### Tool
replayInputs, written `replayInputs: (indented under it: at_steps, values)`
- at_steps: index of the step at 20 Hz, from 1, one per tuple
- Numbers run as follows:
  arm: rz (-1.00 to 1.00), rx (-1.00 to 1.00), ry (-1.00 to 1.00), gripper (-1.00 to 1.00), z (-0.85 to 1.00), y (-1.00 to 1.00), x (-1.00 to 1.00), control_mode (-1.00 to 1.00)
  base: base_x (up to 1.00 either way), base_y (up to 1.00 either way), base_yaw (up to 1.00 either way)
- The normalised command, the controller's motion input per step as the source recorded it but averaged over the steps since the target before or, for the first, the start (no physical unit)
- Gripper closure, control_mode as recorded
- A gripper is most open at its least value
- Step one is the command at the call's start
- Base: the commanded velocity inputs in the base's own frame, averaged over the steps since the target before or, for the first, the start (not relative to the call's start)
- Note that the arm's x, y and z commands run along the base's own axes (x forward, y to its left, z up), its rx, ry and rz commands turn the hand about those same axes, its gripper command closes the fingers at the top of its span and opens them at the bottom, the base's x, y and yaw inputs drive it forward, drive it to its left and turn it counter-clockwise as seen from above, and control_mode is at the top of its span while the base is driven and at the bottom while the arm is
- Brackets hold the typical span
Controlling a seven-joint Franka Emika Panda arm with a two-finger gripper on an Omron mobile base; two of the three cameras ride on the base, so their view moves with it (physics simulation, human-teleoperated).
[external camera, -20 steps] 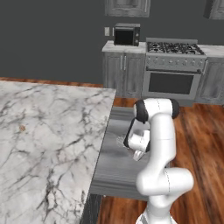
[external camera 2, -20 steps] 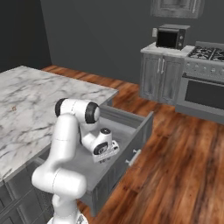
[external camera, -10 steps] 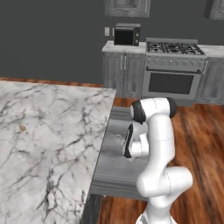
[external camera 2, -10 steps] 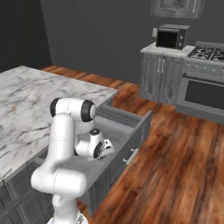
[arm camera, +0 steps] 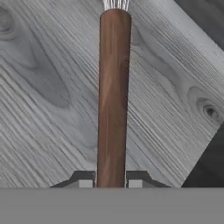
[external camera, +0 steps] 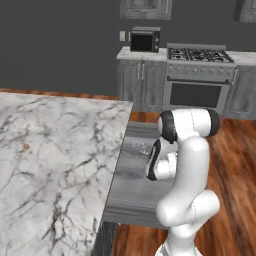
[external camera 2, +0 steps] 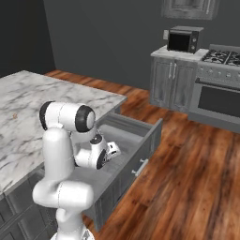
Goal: Pick the whisk from the drawer and place it on the counter.
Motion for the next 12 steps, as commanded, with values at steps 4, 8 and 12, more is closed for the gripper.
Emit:
replayInputs:
  at_steps: [4, 8, 12]
  values:
    - [0.0, 0.12, -0.17, 1.0, 1.0, 0.0, 0.0, -1.0, 0.0, 0.0, 0.0]
    - [0.0, 0.13, -0.11, 1.0, 1.0, 0.0, 0.0, -1.0, 0.0, 0.0, 0.0]
    - [0.0, 0.14, -0.22, 1.0, 1.0, 0.0, 0.0, -1.0, 0.0, 0.0, 0.0]
